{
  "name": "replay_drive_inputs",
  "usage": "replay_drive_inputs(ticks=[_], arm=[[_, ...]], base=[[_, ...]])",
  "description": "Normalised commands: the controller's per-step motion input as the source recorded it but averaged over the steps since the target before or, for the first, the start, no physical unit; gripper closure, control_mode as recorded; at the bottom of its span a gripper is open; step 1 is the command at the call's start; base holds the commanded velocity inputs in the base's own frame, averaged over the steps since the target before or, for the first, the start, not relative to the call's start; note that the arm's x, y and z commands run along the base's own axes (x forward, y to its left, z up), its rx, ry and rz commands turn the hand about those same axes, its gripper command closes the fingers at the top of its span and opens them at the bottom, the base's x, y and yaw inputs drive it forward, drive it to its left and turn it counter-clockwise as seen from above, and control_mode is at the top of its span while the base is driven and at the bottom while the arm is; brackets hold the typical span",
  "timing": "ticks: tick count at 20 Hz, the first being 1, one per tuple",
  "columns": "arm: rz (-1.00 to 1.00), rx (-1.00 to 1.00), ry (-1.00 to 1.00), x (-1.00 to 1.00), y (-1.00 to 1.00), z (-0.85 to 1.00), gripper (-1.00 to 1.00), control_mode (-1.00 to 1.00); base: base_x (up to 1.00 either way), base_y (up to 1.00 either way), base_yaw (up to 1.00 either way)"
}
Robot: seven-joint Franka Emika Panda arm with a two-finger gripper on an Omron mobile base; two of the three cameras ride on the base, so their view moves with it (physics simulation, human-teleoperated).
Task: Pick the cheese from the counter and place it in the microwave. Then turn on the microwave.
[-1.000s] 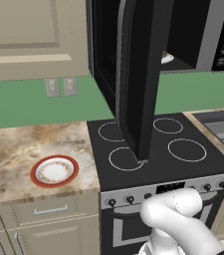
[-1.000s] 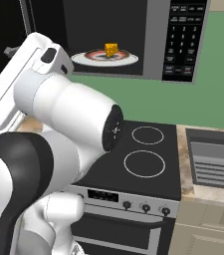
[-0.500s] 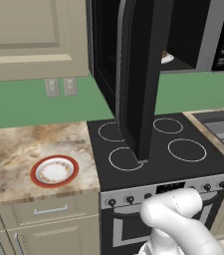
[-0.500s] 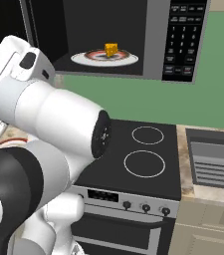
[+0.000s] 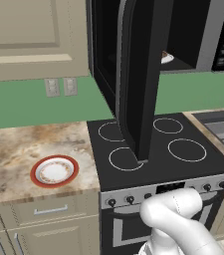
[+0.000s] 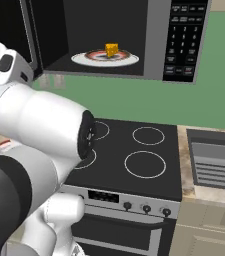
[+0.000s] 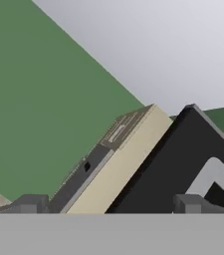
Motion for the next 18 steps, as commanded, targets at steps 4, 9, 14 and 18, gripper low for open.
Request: replay_drive_inputs(ticks=[4,9,14,18], arm=[[0.06,0.00,0.00,-0.25,0.21,0.00,-1.00,-1.00],[0.04,0.00,0.00,-0.21,0.25,0.00,-1.00,-1.00],[0.02,0.00,0.00,-0.18,0.23,0.00,-1.00,-1.00],[0.01,0.00,0.00,-0.16,0.25,0.00,-1.00,-1.00]], base=[[0.00,0.00,0.00],[0.00,0.00,0.00],[0.00,0.00,0.00],[0.00,0.00,0.00]])
